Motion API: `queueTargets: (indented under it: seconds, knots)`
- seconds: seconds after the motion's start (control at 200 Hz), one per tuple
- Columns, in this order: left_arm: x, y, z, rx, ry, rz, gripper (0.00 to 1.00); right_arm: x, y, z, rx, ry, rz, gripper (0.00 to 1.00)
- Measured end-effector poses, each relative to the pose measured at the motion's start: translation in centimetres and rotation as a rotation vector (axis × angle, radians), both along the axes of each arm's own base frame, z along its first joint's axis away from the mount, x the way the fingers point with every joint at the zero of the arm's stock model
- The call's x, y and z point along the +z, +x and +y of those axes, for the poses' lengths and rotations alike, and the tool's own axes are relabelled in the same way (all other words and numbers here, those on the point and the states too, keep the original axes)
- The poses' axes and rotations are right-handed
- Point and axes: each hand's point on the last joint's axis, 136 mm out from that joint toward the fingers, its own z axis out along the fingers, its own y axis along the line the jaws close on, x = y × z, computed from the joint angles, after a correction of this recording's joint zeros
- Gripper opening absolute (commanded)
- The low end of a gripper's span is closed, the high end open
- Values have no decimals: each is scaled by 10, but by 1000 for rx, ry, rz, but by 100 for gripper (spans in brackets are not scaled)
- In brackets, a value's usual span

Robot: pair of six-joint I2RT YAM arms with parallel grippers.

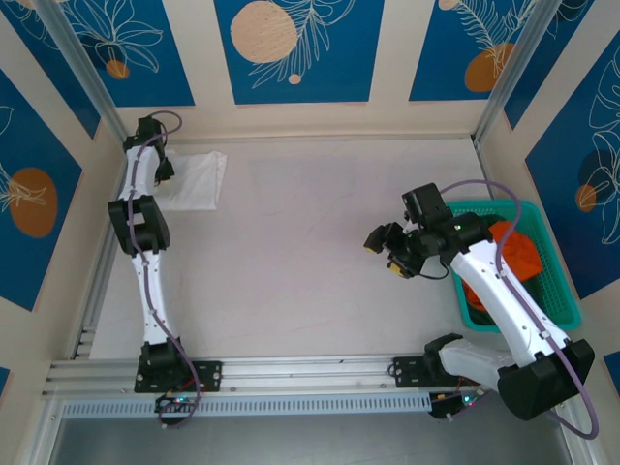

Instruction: Fold and stack the t-shirts

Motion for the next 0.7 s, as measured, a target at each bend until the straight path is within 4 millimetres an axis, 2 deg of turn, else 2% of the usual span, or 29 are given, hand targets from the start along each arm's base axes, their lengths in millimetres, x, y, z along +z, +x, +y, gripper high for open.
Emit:
queueTargets:
  seconds: [0.05, 0.095, 0.14, 0.215, 0.3, 0.4, 0.48, 0.5, 0.55, 0.59, 0.63, 0.7]
  knots:
    - [1, -1, 2, 14, 0, -4, 86, 0, 1, 1, 3, 0, -7, 67]
    - [3, -2, 4, 27, -3, -9, 99, 1, 3, 2, 3, 1, -14, 67]
    - [7, -3, 5, 37, -8, -14, 100, 1, 5, 1, 2, -3, -20, 68]
    - [27, -4, 4, 44, -16, -44, 100, 2, 8, 0, 6, -17, -35, 70]
    - [73, -3, -7, 32, -25, -121, 100, 9, 16, -4, 11, -46, -81, 74]
    - [155, -9, -28, 5, -22, -266, 100, 23, 29, -12, 7, -104, -171, 82]
    - [232, -26, -71, -58, -33, -415, 100, 32, 42, -22, -10, -165, -249, 85]
    - [247, -31, -84, -75, -40, -453, 100, 33, 44, -24, -12, -180, -265, 99]
    - [285, -51, -124, -143, -74, -548, 100, 37, 50, -30, -19, -219, -308, 99]
    - [305, -69, -154, -190, -104, -607, 100, 40, 55, -34, -24, -242, -340, 99]
    - [317, -87, -187, -245, -149, -668, 100, 42, 60, -37, -31, -265, -376, 99]
    - [312, -119, -236, -336, -229, -713, 100, 40, 67, -42, -43, -300, -409, 99]
